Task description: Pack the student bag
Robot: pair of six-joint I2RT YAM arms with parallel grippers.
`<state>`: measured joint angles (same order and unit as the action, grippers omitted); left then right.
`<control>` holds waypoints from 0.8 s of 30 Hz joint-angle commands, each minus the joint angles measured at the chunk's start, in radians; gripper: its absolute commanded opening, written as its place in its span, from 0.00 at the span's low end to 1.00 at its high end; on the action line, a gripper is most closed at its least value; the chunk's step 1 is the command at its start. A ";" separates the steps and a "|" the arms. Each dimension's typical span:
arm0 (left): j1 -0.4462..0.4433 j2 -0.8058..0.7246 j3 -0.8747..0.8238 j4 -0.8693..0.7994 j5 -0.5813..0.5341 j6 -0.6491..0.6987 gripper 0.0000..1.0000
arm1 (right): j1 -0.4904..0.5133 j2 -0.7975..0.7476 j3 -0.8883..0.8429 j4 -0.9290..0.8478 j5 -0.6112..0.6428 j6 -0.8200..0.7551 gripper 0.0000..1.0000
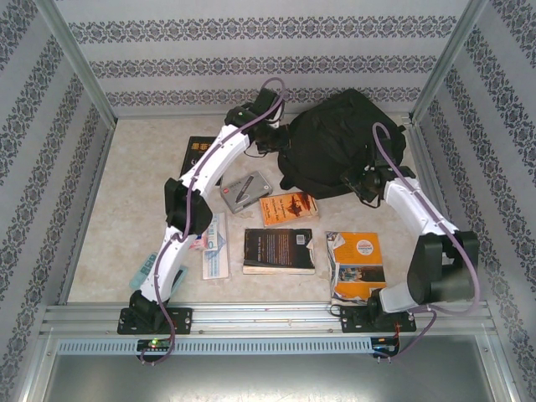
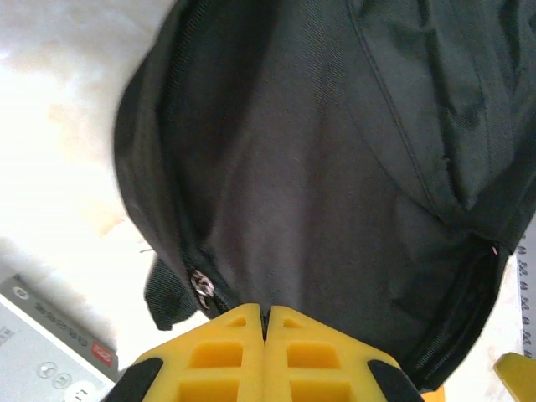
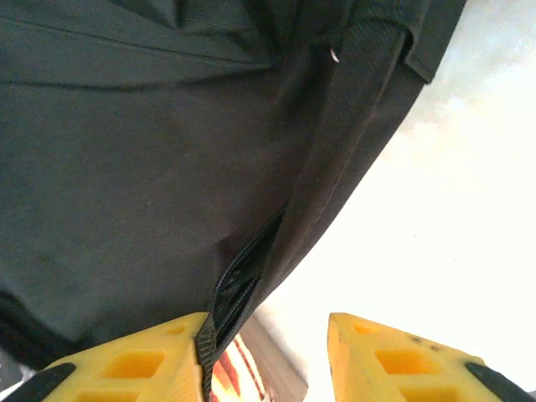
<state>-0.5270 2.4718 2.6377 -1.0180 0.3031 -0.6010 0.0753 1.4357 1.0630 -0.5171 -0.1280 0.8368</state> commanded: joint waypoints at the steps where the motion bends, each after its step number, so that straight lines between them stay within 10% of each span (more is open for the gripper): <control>1: -0.052 -0.073 0.034 -0.033 0.030 0.022 0.00 | 0.061 -0.073 0.059 0.010 -0.009 -0.035 0.47; 8: -0.097 -0.110 0.033 -0.029 0.074 -0.017 0.00 | 0.171 -0.048 0.053 0.130 -0.107 -0.147 0.60; 24: -0.175 -0.163 0.033 0.000 0.106 -0.069 0.00 | 0.095 -0.392 -0.170 -0.054 -0.031 0.591 0.42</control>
<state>-0.6746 2.3524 2.6381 -1.0401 0.3836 -0.6437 0.1757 1.0626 0.9237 -0.5217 -0.1577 1.2797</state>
